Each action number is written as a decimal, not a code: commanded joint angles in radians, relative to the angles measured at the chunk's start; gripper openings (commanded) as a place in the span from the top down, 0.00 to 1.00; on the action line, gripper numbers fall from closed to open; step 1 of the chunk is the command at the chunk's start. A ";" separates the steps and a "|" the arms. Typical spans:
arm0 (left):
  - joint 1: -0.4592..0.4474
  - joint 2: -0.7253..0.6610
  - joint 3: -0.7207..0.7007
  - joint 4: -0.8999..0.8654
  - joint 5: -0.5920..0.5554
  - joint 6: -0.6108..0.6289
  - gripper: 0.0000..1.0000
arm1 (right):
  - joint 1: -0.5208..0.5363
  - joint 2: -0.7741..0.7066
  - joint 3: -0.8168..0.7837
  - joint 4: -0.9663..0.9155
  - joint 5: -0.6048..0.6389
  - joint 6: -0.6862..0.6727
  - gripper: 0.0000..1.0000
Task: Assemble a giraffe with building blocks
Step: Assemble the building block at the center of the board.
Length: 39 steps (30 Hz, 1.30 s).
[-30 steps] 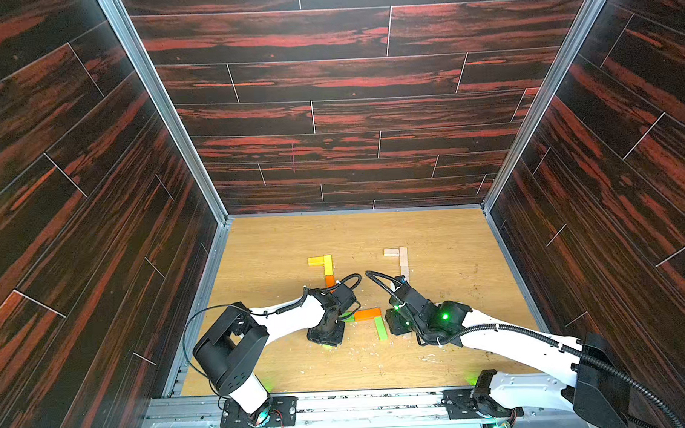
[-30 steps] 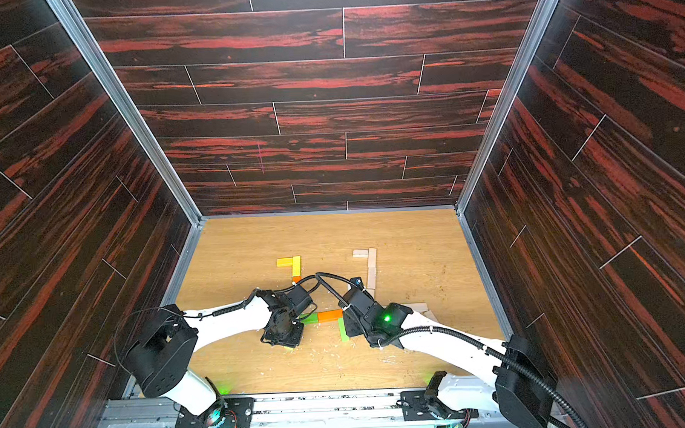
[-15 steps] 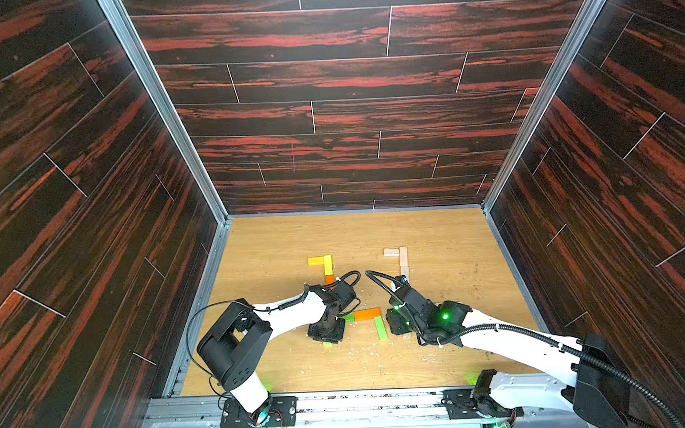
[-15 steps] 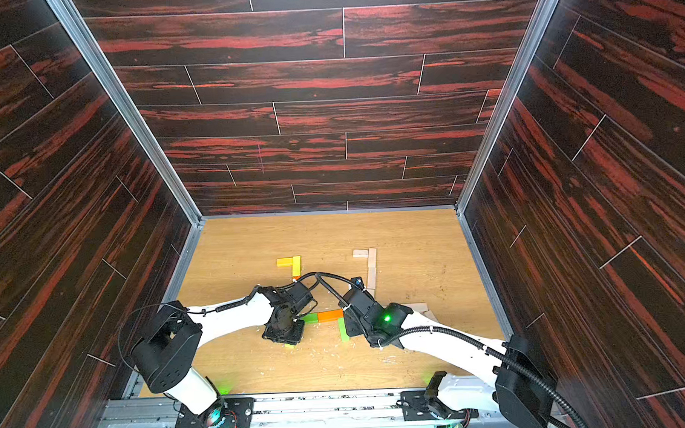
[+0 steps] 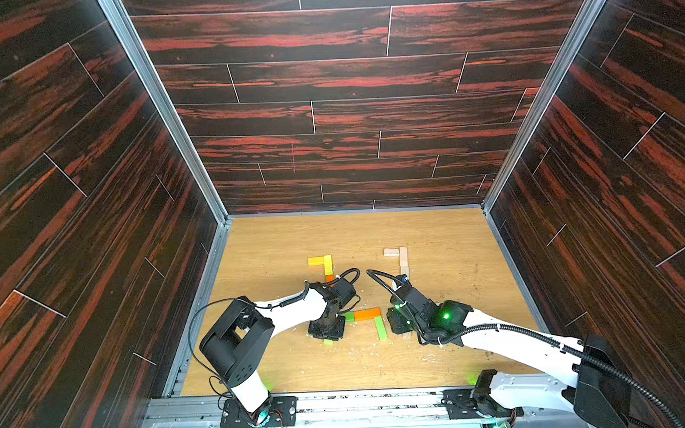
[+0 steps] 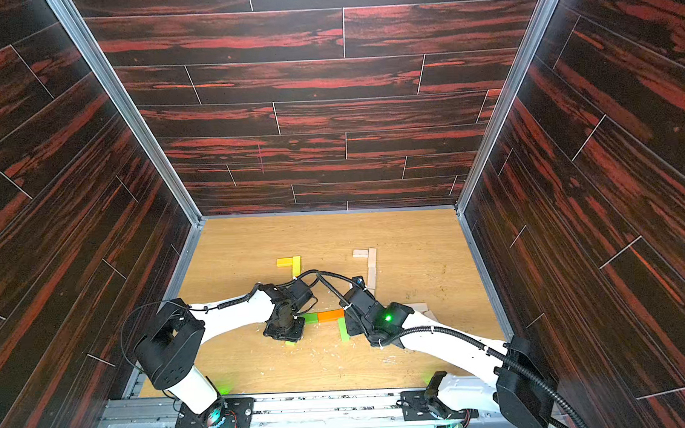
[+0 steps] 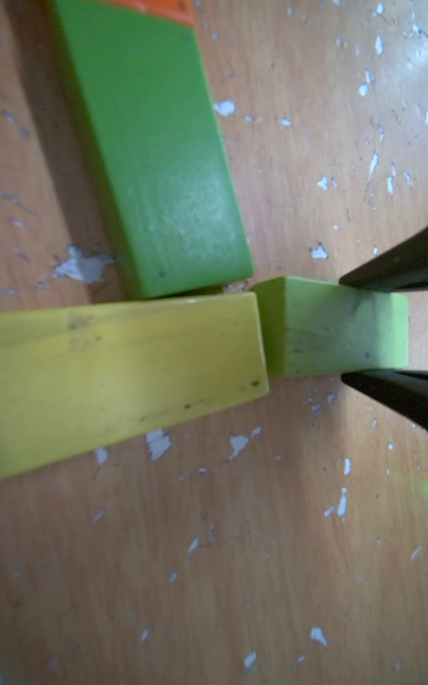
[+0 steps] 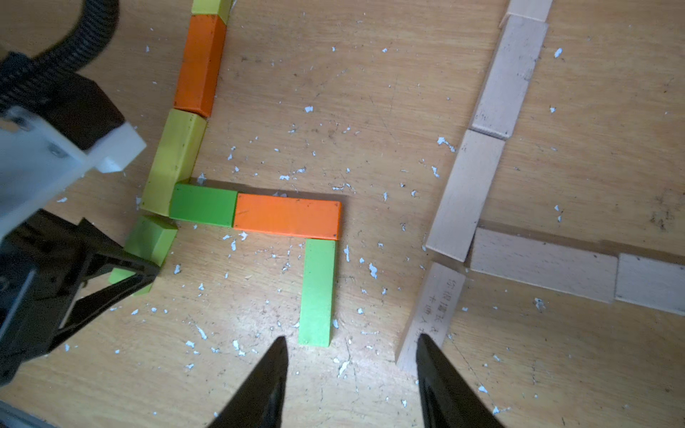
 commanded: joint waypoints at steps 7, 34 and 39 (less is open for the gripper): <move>0.015 0.032 0.018 0.010 -0.034 0.007 0.70 | -0.010 -0.033 -0.015 -0.015 0.009 0.010 0.43; 0.027 0.022 0.041 -0.007 -0.039 0.029 0.51 | -0.028 -0.010 -0.008 -0.002 -0.009 -0.001 0.43; 0.026 -0.032 0.067 -0.039 -0.039 0.034 0.40 | -0.032 -0.017 -0.009 -0.003 -0.008 0.000 0.43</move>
